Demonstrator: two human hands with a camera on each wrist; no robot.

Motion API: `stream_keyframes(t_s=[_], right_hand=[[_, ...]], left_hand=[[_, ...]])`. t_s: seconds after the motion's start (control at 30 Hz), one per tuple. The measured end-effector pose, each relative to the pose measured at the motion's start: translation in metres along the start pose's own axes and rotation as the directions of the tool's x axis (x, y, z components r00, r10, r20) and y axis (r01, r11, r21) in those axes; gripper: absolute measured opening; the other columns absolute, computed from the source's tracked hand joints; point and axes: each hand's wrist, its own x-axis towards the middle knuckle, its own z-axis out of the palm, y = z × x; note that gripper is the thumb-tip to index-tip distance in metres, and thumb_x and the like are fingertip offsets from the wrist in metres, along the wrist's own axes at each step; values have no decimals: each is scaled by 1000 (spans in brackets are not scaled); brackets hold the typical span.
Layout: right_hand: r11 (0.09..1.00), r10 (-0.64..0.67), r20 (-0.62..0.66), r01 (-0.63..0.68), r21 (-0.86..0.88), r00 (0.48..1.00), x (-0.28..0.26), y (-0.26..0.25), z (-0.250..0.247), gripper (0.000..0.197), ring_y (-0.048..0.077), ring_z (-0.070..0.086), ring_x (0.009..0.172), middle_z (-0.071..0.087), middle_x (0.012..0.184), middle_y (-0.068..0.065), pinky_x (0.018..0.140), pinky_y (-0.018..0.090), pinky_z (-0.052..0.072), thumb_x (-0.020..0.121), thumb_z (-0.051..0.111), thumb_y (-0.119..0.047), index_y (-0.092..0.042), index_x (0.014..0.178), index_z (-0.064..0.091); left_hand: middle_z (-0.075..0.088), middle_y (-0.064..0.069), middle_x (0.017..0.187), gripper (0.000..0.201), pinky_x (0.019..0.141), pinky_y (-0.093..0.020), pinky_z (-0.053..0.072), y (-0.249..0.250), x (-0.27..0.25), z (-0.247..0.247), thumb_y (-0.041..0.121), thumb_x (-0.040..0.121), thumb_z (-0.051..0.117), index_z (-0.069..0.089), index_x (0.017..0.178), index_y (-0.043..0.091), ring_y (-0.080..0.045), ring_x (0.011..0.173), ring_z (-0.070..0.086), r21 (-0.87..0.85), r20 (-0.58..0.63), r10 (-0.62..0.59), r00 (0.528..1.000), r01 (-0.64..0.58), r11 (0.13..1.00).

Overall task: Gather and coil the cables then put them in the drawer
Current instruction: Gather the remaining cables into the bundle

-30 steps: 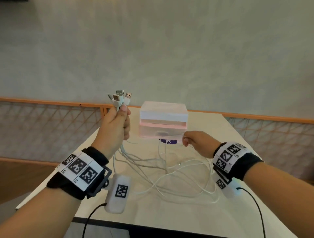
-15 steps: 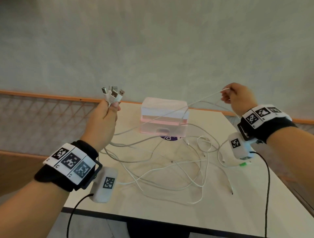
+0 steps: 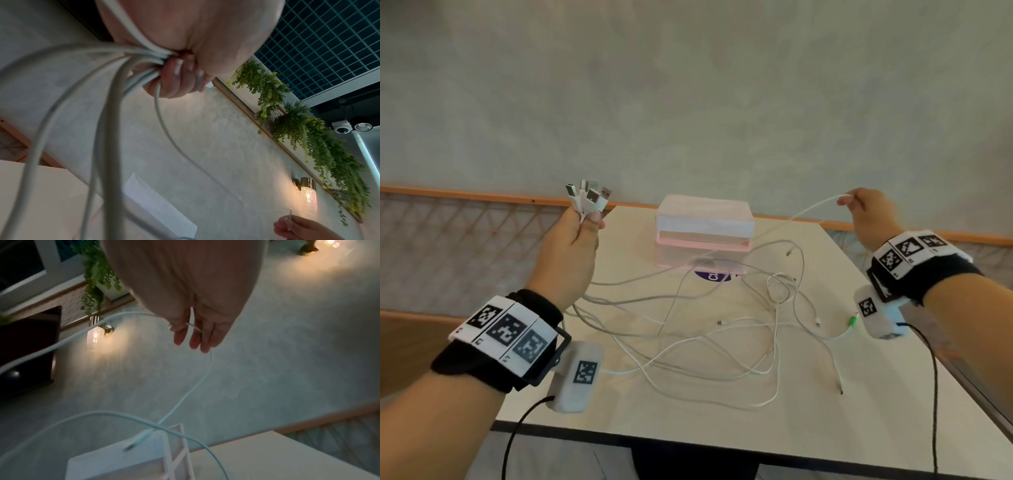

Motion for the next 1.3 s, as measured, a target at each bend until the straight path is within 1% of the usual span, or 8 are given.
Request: stream_keyframes(t_s=[0.13,0.33,0.53,0.63,0.73,0.87,1.07,1.3], right_hand=[[995,15,-14,-16,-94,1000,5,19,-3,30,39,57,104,61,115,25,89,39,42,94,46,-21,-2,102,68],[975,165,500,-64,-212,850,-28,26,24,29,29,55,116,64,119,12,98,33,37,97,43,-18,-4,102,68],[957,61,241,12,-290,969,-43,14,29,35,35,61,97,64,113,22,73,34,41,98,39,-26,-5,107,66],[891,208,565,84,-446,799,-57,16,41,34,29,55,117,59,129,13,93,29,41,98,40,-23,-8,122,60],[831,365,739,159,-533,567,-66,21,47,32,19,65,98,58,129,3,64,14,46,94,48,-13,-14,124,58],[795,200,693,299,-528,692,-64,0,34,34,21,51,120,53,135,4,100,28,37,94,48,-19,-18,127,55],[920,-340,648,385,78,681,-105,-122,25,53,13,43,127,46,139,-2,101,21,29,92,48,-43,-19,138,42],[773,-476,755,-196,604,451,-150,-199,65,30,2,54,110,58,122,-6,99,16,40,91,55,-29,-16,118,54]], left_hand=[[35,2,63,26,49,-29,26,5,0,-1,33,101,35,49,80,28,-14,53,30,46,-25,14,1000,-13,999],[35,4,62,25,48,-29,24,0,-1,8,34,100,36,49,79,29,-13,51,29,29,8,4,1000,-4,1000],[35,6,62,22,49,-29,23,7,0,13,38,98,37,50,80,34,-12,51,29,-35,22,-5,1000,6,999],[32,6,61,22,49,-27,23,13,0,15,32,101,35,46,81,28,-9,48,27,-81,48,-9,999,13,997],[32,12,57,17,47,-26,26,15,-4,22,27,102,34,48,94,33,-5,46,28,-127,168,29,985,-7,992],[31,9,60,25,53,-31,26,19,-15,29,23,102,33,50,93,38,-9,52,28,-142,259,39,965,-2,990],[35,12,57,18,61,-30,33,35,-16,38,23,103,29,43,92,22,-9,51,32,-243,300,0,954,76,967],[34,6,61,24,57,-26,33,48,-22,37,28,102,32,41,80,22,-8,49,35,-443,340,-98,935,252,860]])
